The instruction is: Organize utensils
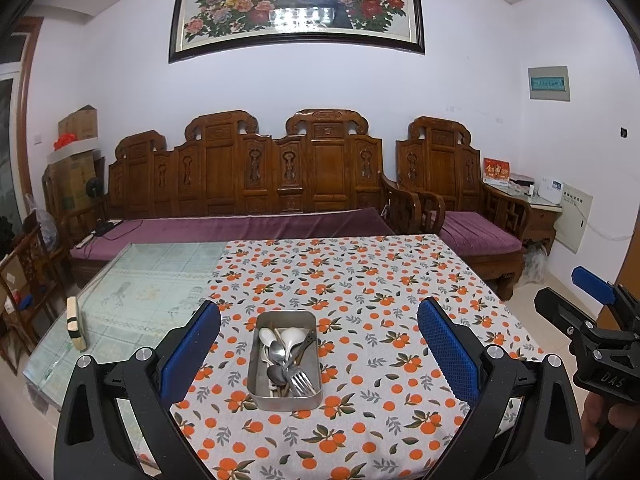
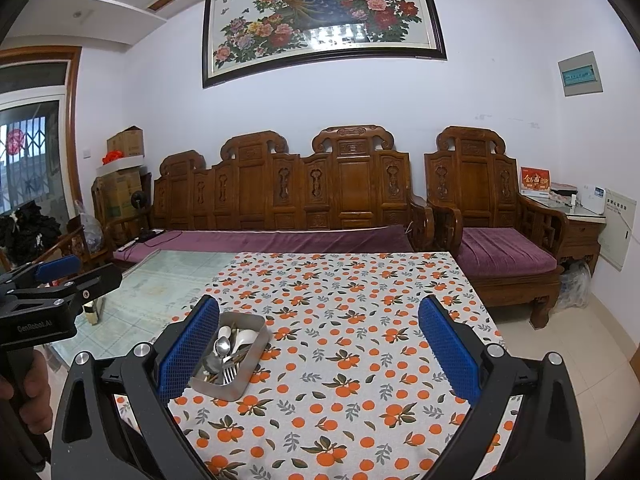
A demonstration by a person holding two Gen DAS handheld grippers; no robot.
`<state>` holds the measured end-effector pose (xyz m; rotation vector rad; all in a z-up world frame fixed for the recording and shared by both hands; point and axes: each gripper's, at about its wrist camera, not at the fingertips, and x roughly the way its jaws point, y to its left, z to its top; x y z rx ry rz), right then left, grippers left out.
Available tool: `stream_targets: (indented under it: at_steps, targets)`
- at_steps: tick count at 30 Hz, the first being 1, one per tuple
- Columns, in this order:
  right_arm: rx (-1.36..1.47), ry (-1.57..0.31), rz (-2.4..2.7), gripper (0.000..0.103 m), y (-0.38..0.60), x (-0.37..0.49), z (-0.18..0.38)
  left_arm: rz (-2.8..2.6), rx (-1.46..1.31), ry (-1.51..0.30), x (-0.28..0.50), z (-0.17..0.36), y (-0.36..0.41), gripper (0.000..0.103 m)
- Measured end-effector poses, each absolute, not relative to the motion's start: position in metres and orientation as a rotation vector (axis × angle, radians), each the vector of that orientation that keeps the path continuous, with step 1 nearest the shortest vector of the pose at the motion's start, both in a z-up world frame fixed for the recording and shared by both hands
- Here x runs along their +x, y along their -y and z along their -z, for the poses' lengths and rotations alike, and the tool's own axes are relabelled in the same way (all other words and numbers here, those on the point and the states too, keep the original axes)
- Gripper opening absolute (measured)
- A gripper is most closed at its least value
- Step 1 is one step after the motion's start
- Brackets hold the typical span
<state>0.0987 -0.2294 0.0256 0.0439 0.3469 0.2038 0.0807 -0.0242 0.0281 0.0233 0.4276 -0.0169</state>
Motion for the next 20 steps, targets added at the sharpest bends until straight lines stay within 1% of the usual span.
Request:
stream_targets:
  at_steps: [20]
  targets:
    - [0.044, -0.346, -0.203, 0.1, 0.2296, 0.0985, -0.0252, 0.018, 0.022, -0.424, 0.0808, -0.0288, 0.0285, 0.095]
